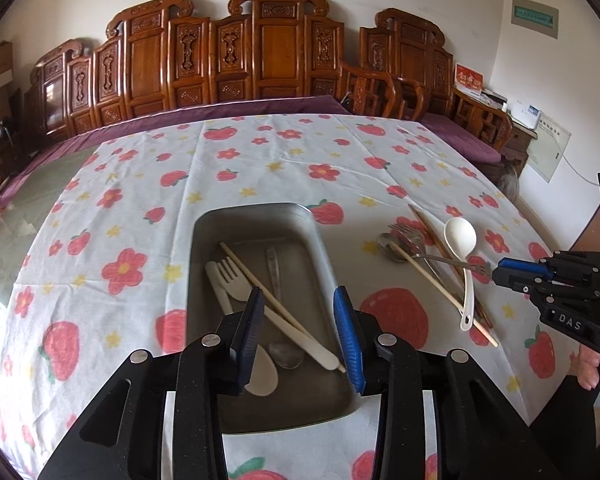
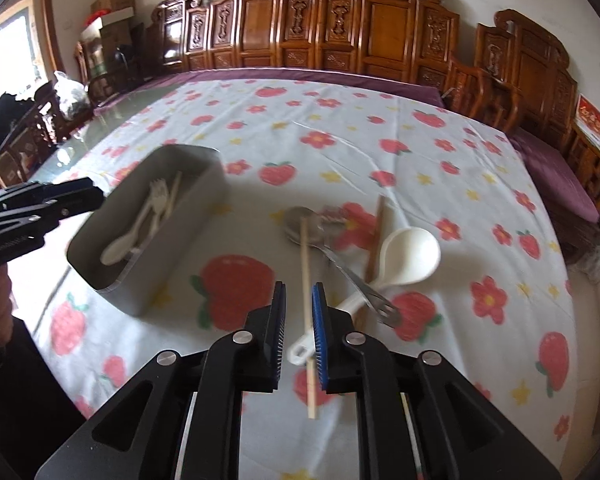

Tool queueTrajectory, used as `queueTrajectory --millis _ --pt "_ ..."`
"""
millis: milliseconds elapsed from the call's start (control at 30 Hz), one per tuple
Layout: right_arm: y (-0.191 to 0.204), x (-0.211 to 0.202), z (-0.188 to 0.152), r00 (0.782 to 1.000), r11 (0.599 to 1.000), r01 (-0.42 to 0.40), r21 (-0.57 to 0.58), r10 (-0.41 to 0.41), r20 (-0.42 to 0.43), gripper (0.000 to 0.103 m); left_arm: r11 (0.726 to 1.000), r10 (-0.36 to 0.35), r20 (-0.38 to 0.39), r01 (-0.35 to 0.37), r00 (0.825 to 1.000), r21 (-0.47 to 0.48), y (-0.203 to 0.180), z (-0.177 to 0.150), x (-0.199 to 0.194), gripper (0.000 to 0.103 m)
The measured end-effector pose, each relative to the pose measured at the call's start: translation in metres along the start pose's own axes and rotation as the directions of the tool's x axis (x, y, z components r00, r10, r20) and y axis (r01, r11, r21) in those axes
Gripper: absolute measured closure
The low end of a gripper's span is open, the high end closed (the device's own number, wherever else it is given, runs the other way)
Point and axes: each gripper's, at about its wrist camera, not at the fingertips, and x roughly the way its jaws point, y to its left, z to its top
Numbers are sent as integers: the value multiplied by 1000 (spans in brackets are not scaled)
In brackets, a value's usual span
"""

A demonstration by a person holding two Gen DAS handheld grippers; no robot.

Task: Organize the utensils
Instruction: 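Move the right tool back toward the remaining chopsticks on the cloth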

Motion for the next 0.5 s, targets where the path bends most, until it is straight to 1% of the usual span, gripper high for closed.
queueTrajectory --millis 100,167,233,267,300,367,500 --pt "-10 7 -5 1000 1000 4 4 -4 -20 88 1000 -2 5 2 1000 14 -10 -2 2 62" --pt "-13 11 -4 1000 1000 5 3 -5 -30 88 1000 -2 6 2 1000 21 -16 -2 4 61" --pt "-14 14 -2 1000 1000 17 -12 -17 -26 88 1000 -5 5 5 1000 24 -21 -2 6 54" --pt "-16 17 0 999 1000 18 -15 -18 -28 88 1000 -10 7 10 1000 26 -24 -2 6 47" --pt "-18 19 1 999 1000 21 -19 -21 -30 88 999 -14 10 14 1000 29 -26 -2 6 44" --pt "-21 24 6 999 999 34 -24 -35 -36 88 999 -18 13 18 1000 36 -32 -3 6 44" --pt "-26 28 8 999 999 30 -12 -30 -44 88 999 -24 -2 24 1000 47 -42 -7 12 44"
